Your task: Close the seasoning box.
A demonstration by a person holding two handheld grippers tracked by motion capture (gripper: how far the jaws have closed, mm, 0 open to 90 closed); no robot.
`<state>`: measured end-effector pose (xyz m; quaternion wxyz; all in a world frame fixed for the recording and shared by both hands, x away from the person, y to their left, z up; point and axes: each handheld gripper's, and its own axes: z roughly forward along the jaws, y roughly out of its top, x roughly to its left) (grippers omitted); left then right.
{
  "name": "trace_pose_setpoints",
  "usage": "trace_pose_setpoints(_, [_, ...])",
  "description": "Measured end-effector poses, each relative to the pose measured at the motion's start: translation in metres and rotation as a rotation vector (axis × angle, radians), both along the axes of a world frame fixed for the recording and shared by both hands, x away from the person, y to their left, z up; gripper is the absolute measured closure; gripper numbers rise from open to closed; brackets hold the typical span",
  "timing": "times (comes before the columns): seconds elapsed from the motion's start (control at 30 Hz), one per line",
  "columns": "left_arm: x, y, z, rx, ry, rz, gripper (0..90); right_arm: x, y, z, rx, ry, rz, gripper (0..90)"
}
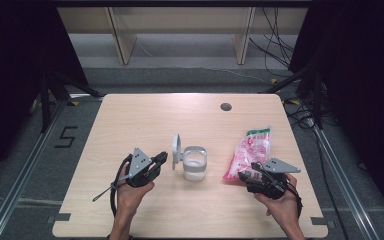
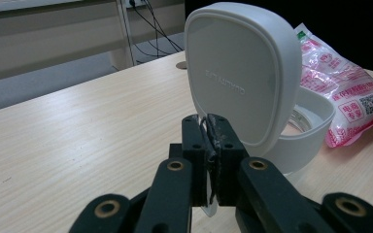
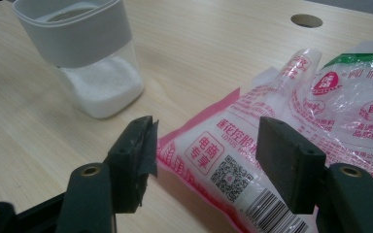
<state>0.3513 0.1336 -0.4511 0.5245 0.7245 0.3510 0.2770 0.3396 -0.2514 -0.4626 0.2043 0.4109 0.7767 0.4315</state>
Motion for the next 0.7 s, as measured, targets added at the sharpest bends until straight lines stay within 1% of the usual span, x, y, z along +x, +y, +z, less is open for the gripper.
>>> trace_pose_setpoints(0.03, [0.0, 0.0, 0.0, -0.002, -0.003, 0.0, 86.0, 0.0, 0.0, 0.0, 0.008, 0.004, 0.005, 39.9])
trace_pose_setpoints(0.07, [-0.001, 0.0, 0.001, 0.0, 0.001, 0.004, 85.9, 0.0, 0.0, 0.0, 0.003, 0.003, 0.007, 39.9])
trace_pose_setpoints(0.13, [-0.002, -0.001, 0.002, -0.002, 0.001, 0.004, 85.9, 0.0, 0.0, -0.001, 0.011, 0.0, 0.011, 39.8])
trace_pose_setpoints(0.17, [-0.002, -0.001, 0.002, 0.002, 0.0, 0.005, 85.8, -0.002, 0.001, -0.001, 0.014, 0.002, 0.006, 39.8])
trace_pose_setpoints(0.2, [-0.002, -0.002, 0.002, 0.002, 0.001, 0.004, 85.8, -0.002, 0.001, -0.001, 0.004, -0.005, 0.014, 39.9])
trace_pose_setpoints(0.23, [-0.002, -0.002, 0.002, 0.003, 0.0, 0.005, 85.8, -0.003, 0.002, 0.0, 0.013, 0.013, 0.006, 39.9])
trace_pose_setpoints(0.27, [-0.002, -0.003, 0.002, 0.003, 0.0, 0.005, 85.8, -0.003, 0.001, 0.0, 0.002, 0.004, 0.012, 39.9])
trace_pose_setpoints(0.3, [-0.002, -0.003, 0.002, 0.003, 0.0, 0.006, 85.8, -0.003, 0.002, -0.001, 0.013, 0.001, 0.018, 39.9])
trace_pose_setpoints(0.33, [-0.002, -0.003, 0.003, 0.005, -0.003, 0.005, 85.8, -0.003, 0.001, 0.0, 0.002, 0.002, 0.02, 39.9])
trace_pose_setpoints(0.37, [-0.002, -0.003, 0.003, 0.006, -0.007, 0.004, 86.0, -0.003, 0.001, 0.0, 0.005, 0.002, 0.02, 39.9])
trace_pose_setpoints(0.47, [-0.001, -0.005, 0.004, -0.011, -0.012, -0.003, 85.9, -0.004, 0.002, -0.001, 0.009, 0.001, 0.019, 39.9])
trace_pose_setpoints(0.5, [-0.001, -0.005, 0.005, -0.004, -0.015, -0.006, 85.8, -0.005, 0.002, -0.001, 0.003, -0.002, 0.013, 39.9])
trace_pose_setpoints(0.53, [-0.001, -0.006, 0.006, -0.004, -0.016, -0.006, 85.9, -0.005, 0.002, -0.001, 0.008, 0.005, 0.024, 39.8])
trace_pose_setpoints(0.57, [-0.002, -0.007, 0.007, 0.001, -0.013, -0.005, 85.9, -0.006, 0.002, 0.0, -0.002, 0.002, 0.017, 39.9])
trace_pose_setpoints(0.6, [-0.001, -0.008, 0.007, -0.005, -0.019, -0.012, 85.9, -0.006, 0.003, 0.0, 0.007, 0.008, 0.019, 39.9])
trace_pose_setpoints(0.63, [-0.001, -0.009, 0.009, 0.005, -0.02, -0.008, 85.9, -0.008, 0.004, 0.0, 0.014, 0.02, 0.015, 39.9])
trace_pose_setpoints(0.67, [0.0, -0.01, 0.009, 0.001, -0.024, -0.016, 85.9, -0.006, 0.003, -0.001, 0.008, 0.001, 0.028, 39.8])
trace_pose_setpoints(0.7, [0.0, -0.012, 0.01, 0.003, -0.019, -0.01, 85.8, -0.008, 0.004, -0.001, 0.015, 0.01, 0.02, 39.8])
